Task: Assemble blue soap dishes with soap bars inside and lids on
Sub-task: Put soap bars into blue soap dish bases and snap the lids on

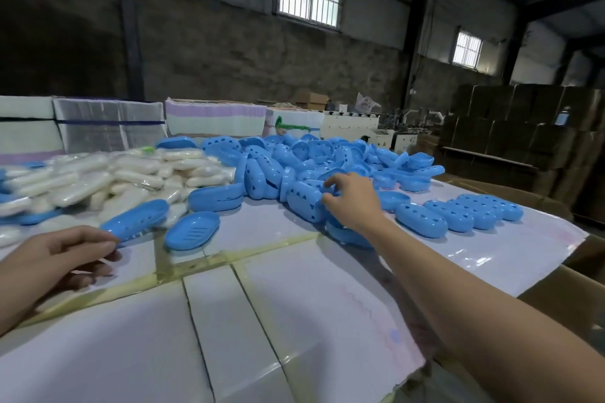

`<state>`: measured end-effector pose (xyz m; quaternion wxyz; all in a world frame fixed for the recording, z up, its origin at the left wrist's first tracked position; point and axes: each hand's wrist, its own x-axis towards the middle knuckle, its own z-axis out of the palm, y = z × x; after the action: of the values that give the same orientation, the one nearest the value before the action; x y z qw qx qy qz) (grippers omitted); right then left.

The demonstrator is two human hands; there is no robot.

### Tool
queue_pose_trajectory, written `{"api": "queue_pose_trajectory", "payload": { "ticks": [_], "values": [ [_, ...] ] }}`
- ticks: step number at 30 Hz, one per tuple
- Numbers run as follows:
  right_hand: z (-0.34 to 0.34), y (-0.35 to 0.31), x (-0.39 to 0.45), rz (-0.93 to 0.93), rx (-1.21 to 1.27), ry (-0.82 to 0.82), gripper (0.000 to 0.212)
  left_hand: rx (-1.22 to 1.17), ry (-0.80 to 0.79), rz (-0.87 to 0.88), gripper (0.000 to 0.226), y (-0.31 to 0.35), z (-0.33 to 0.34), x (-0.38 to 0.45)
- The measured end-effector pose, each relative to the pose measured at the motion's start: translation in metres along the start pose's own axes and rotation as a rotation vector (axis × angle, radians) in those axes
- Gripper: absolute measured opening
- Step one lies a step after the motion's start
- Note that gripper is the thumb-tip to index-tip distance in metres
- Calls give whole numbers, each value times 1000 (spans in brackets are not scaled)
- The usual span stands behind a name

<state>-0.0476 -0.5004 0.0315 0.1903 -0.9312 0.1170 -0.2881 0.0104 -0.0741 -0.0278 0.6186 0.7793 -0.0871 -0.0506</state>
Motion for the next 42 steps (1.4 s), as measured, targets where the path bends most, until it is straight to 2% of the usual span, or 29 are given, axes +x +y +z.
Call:
{"api": "queue_pose_trajectory", "payload": {
  "ticks": [3, 8, 12, 17, 21, 26, 30, 32, 35, 37, 40, 42],
  "values": [
    [26, -61, -8, -127, 99, -39, 30, -46, 74, 78, 12, 1, 0, -7],
    [68, -155, -20, -339, 256, -169, 26, -77, 20, 125, 16, 4, 4, -11],
    [102, -212, -33, -426, 335, -281, 23, -81, 43, 127, 13, 10, 7, -18],
    [139, -229, -62, -472, 416, -304, 31, -82, 148, 127, 7, 15, 4, -23],
    [136, -225, -66, -565, 502, -326, 32, -67, 206, 135, 13, 18, 4, -23],
    [129, -228, -71, -558, 549, -394, 32, 277, 404, 207, 19, 15, -18, -18],
    [127, -229, -73, -602, 550, -426, 30, 406, 669, 181, 13, 11, -58, -13],
    [127, -230, -77, -629, 564, -449, 30, 693, 750, 43, 15, 1, -78, -12],
    [130, -234, -82, -690, 569, -487, 29, 1265, 684, -249, 39, -11, -102, -16],
    [131, -235, -82, -717, 565, -490, 29, 1398, 682, -318, 52, -10, -117, -18],
    [132, -234, -81, -753, 550, -481, 28, 1459, 689, -463, 73, -7, -145, -22],
    [134, -234, -79, -772, 533, -481, 28, 1565, 696, -573, 79, -7, -160, -27]
  ]
}}
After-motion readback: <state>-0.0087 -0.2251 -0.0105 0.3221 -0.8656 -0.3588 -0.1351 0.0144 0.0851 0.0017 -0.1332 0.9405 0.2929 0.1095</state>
